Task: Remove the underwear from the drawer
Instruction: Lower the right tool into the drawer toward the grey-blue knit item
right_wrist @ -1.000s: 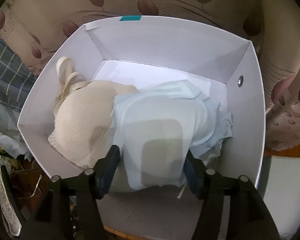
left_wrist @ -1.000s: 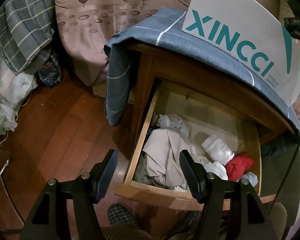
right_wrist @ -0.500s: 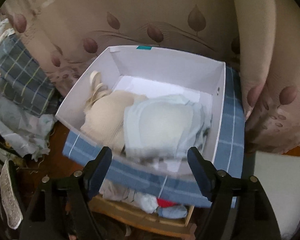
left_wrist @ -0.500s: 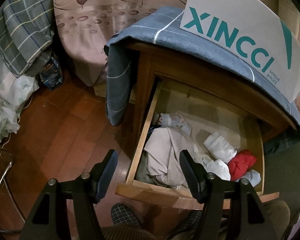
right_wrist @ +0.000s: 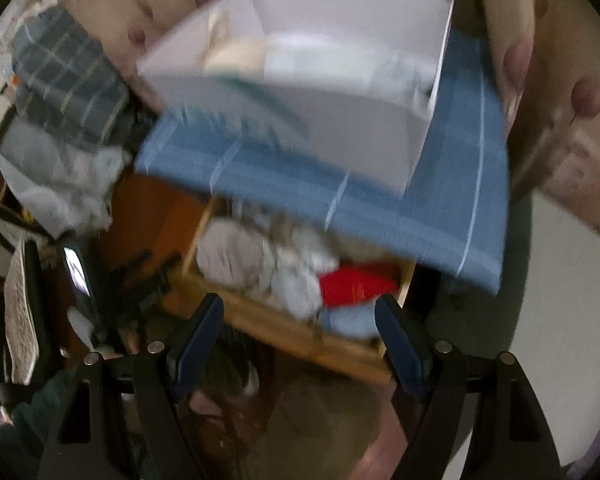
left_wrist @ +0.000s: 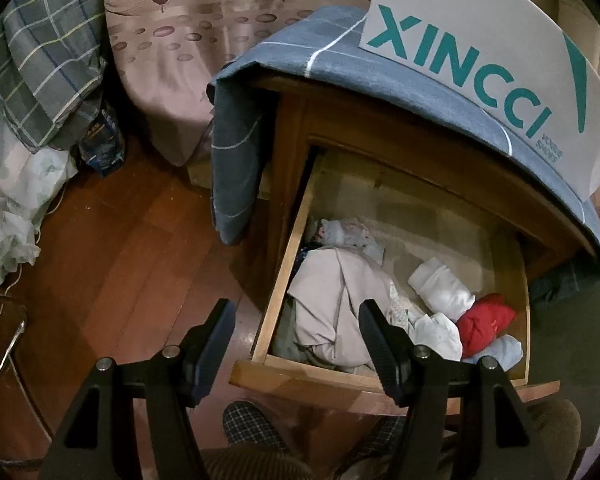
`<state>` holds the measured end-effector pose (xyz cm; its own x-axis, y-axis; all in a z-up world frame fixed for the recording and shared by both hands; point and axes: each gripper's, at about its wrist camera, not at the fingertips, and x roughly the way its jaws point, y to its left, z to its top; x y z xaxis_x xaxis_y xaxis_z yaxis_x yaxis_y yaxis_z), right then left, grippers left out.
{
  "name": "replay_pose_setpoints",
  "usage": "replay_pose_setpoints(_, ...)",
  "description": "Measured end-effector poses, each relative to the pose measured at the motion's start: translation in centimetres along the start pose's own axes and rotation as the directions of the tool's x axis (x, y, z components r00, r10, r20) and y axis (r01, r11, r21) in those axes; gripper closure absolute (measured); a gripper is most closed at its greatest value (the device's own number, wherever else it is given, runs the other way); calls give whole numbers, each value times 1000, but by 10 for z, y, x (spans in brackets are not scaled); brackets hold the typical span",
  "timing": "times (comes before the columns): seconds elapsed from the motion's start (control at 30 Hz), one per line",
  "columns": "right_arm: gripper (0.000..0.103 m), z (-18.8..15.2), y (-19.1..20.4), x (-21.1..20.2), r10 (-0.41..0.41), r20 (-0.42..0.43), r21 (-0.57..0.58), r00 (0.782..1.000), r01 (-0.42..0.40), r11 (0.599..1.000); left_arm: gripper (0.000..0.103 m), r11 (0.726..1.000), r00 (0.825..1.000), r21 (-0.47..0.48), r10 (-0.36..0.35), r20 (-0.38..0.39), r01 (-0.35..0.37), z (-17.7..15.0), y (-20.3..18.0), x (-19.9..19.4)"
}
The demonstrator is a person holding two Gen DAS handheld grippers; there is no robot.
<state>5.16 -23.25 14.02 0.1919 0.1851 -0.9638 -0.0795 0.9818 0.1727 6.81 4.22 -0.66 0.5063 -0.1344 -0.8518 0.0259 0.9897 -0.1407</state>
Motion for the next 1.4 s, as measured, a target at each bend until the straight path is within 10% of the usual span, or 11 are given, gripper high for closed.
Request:
replay_pose_setpoints(0.43, 27, -18, -28, 149, -8, -319, 68, 948, 31, 997, 37, 999, 999, -14, -32, -9, 32, 1, 3, 3)
replay_pose_setpoints(1.4, 0, -3, -51, 270, -180, -509, -83, 842, 160, 984, 37, 997, 996, -38, -75, -47, 73, 3, 3, 13)
